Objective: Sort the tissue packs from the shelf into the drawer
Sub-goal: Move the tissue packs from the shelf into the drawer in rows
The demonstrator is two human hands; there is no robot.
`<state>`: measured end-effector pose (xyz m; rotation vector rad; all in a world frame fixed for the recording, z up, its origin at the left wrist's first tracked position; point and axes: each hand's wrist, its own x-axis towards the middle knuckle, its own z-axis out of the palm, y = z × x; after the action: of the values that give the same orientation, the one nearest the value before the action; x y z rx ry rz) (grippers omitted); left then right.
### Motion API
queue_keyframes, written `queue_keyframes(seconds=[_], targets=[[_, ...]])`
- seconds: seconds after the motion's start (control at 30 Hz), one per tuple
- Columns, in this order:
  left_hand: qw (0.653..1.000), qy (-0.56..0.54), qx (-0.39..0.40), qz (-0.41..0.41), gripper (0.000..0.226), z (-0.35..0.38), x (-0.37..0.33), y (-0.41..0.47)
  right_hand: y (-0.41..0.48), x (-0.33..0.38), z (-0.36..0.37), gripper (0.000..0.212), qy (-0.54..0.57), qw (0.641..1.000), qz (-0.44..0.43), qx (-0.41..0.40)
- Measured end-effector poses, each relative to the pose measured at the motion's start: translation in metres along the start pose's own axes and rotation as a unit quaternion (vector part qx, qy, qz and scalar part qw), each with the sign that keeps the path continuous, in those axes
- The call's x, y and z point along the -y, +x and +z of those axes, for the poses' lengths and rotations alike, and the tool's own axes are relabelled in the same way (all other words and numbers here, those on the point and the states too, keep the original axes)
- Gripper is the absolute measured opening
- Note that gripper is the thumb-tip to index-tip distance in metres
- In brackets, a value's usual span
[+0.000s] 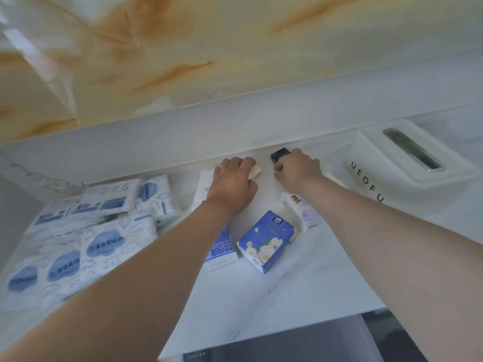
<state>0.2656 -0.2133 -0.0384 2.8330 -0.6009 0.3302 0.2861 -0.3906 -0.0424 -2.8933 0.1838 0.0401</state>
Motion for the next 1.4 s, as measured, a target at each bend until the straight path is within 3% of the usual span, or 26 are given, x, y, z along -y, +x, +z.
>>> queue_keyframes(seconds=[0.13, 0.33, 0.53, 0.77, 1.03, 1.2, 1.4], targets=[[0.999, -0.004, -0.034, -0.027, 0.052, -0.006, 0.009, -0.014, -0.007, 0.010, -0.005, 0.024, 0.013, 0.998, -0.054, -0.026], [0.997, -0.032, -0.048, -0.052, 0.055, -0.040, 0.012, -0.060, -0.056, 0.040, -0.029, 0.029, 0.152, 0.975, -0.123, -0.102], [0.990, -0.084, -0.083, -0.074, 0.055, -0.091, 0.019, -0.149, -0.138, 0.086, -0.038, 0.062, 0.220, 0.963, -0.144, -0.066], [0.989, -0.113, -0.012, -0.098, 0.063, -0.113, 0.031, -0.281, -0.250, 0.135, -0.029, 0.073, 0.216, 0.959, -0.168, 0.074], [0.978, -0.128, 0.072, -0.151, 0.047, -0.111, 0.043, -0.402, -0.352, 0.168, 0.017, 0.043, 0.211, 0.929, -0.214, 0.217], [0.963, -0.109, 0.133, -0.205, 0.052, -0.101, 0.043, -0.426, -0.378, 0.171, 0.047, 0.038, 0.175, 0.927, -0.207, 0.260], [0.962, -0.084, 0.161, -0.203, 0.067, -0.083, 0.039, -0.424, -0.383, 0.160, 0.066, 0.048, 0.109, 0.934, -0.193, 0.281]])
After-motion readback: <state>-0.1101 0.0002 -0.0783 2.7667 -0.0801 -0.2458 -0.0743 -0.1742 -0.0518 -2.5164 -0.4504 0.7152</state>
